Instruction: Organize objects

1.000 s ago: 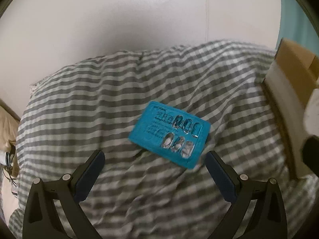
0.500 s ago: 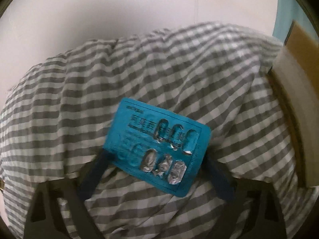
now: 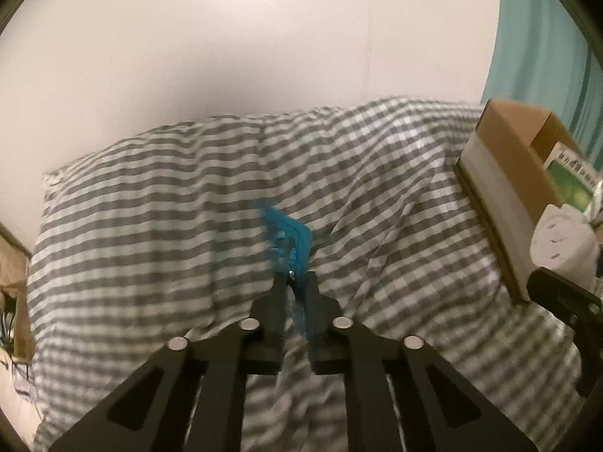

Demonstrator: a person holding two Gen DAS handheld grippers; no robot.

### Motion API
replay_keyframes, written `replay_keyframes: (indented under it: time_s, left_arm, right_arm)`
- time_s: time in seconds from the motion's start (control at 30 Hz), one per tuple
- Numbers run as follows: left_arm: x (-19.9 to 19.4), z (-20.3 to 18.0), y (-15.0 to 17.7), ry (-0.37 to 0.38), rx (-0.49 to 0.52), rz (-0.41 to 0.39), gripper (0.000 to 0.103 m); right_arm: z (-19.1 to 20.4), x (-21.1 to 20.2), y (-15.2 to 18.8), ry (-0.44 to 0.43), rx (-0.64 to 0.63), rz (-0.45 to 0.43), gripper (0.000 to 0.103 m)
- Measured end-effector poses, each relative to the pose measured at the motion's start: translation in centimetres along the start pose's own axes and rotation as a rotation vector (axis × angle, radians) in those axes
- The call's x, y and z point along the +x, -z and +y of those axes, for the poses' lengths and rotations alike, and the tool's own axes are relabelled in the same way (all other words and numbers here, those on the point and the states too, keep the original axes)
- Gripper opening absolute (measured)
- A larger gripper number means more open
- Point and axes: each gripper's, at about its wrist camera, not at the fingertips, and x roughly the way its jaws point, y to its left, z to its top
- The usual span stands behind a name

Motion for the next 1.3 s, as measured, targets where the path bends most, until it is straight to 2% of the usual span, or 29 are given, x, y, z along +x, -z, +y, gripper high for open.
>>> replay_keyframes:
  time_s: [0.23, 0.43, 0.57, 0.67, 0.7, 0.73, 0.77, 0.8, 0.83, 1.0, 1.17, 1.3]
  left_arm:
    - [-8.1, -0.2, 0.6, 0.017, -0.037, -0.048, 0.005]
    - [-14.4, -1.2, 1.4, 0.055, -0.049, -0.102, 0.004]
    - [-16.2, -1.8, 2.1, 0.039, -0.038, -0.117, 0.004]
    - [-15.8, -2.2, 2.8, 0.027, -0.027, -0.097, 0.009]
    - [-15.2, -2.2, 2.9, 0.021, -0.021, -0.086, 0.017]
    - [-14.5, -2.3, 3.1, 0.016, -0.015, -0.071, 0.035]
    - [-13.6, -2.3, 3.3, 0.006, -0.01, -0.057, 0.047]
    - [-12.9, -2.2, 3.7, -0.007, -0.009, -0.049, 0.066]
    - [-12.1, -2.1, 3.9, -0.019, -0.013, -0.045, 0.071]
    - [-6.4, -1.3, 4.4, -0.041, -0.021, 0.029, 0.071]
    - [-0.4, -1.2, 4.9, -0.085, 0.106, 0.112, 0.071]
    - [3.5, -1.3, 5.3, -0.041, 0.158, 0.195, 0.071]
  right_arm:
    - [1.0, -6.1, -0.3, -0.038, -0.028, -0.049, 0.061]
    - [1.1, -14.0, 0.1, -0.065, -0.056, -0.133, 0.061]
    - [0.4, -17.9, 1.5, -0.043, -0.077, -0.166, 0.061]
    - [-0.5, -18.9, 2.3, -0.041, -0.067, -0.165, 0.061]
    - [-0.6, -18.8, 2.4, -0.037, -0.066, -0.161, 0.061]
    - [-0.7, -18.5, 2.4, -0.035, -0.064, -0.154, 0.061]
    - [-0.7, -18.2, 2.4, -0.037, -0.063, -0.147, 0.061]
    - [-0.7, -17.6, 2.3, -0.042, -0.059, -0.137, 0.061]
    - [-0.4, -16.8, 2.3, -0.046, -0.056, -0.128, 0.061]
    - [1.2, -11.2, 2.1, -0.057, -0.058, -0.064, 0.061]
    - [1.9, -5.2, 1.7, -0.048, -0.051, -0.005, 0.061]
    - [1.8, -1.2, 1.8, -0.055, -0.022, 0.047, 0.061]
